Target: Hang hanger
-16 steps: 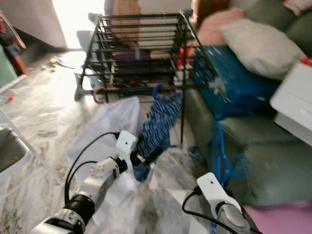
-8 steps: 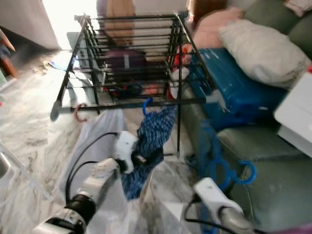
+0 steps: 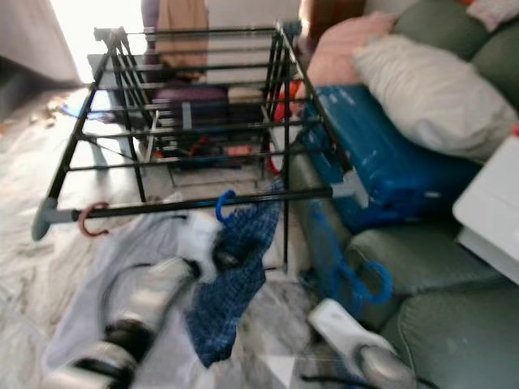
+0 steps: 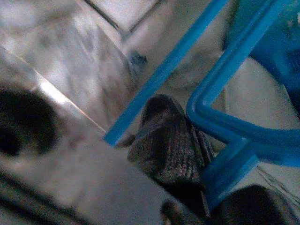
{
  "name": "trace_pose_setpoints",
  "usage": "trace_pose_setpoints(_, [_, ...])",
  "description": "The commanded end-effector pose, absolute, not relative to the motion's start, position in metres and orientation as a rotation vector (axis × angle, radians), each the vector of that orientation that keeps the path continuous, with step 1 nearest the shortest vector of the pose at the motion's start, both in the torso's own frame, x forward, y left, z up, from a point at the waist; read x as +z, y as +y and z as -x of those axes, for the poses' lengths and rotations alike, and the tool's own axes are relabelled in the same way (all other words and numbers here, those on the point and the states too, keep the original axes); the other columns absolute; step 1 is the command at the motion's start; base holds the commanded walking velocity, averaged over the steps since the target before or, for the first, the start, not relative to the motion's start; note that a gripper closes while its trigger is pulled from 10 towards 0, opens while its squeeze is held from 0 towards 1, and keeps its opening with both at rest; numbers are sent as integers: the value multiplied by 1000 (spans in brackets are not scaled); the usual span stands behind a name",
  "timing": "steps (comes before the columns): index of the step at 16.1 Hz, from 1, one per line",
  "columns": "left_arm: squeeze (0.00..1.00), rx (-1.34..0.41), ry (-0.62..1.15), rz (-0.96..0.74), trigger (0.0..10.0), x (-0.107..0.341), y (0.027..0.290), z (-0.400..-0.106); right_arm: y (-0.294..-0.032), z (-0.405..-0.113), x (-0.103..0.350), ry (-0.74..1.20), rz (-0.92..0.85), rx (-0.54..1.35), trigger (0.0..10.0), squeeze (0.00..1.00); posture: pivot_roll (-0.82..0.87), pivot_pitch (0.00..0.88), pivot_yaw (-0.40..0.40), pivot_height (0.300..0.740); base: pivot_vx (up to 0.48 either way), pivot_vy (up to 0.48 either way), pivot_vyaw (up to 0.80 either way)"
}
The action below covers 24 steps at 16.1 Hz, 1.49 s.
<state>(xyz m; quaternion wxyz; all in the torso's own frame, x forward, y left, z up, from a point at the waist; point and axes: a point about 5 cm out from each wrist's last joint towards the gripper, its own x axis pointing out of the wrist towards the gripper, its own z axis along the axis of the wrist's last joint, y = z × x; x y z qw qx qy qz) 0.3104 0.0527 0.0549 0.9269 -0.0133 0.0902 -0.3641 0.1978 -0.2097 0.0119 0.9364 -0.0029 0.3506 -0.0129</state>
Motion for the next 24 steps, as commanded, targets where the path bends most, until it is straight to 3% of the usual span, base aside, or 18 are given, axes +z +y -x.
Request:
trace_pose_setpoints(1, [0,-714,188,-3,10000,54,67,-313,-201,-202,15,693,-2,4,10000,0,-21,0,-7,740,0,0,0])
trace_pose_setpoints(10, [0,-673,201,-49,10000,53,73,-316,-211,-223,41,620,48,147,10000,0,-6,0,-2,740,0,0,0])
trace_pose_setpoints(19, [0,-632,204,-43,10000,57,84,-323,-223,-280,71,617,218,312,10000,0,32,0,-11,740,0,0,0])
trace_pose_setpoints(24, [0,-622,199,-50,10000,60,89,-325,-240,-319,94,575,276,235,10000,0,50,0,-23,740,0,0,0])
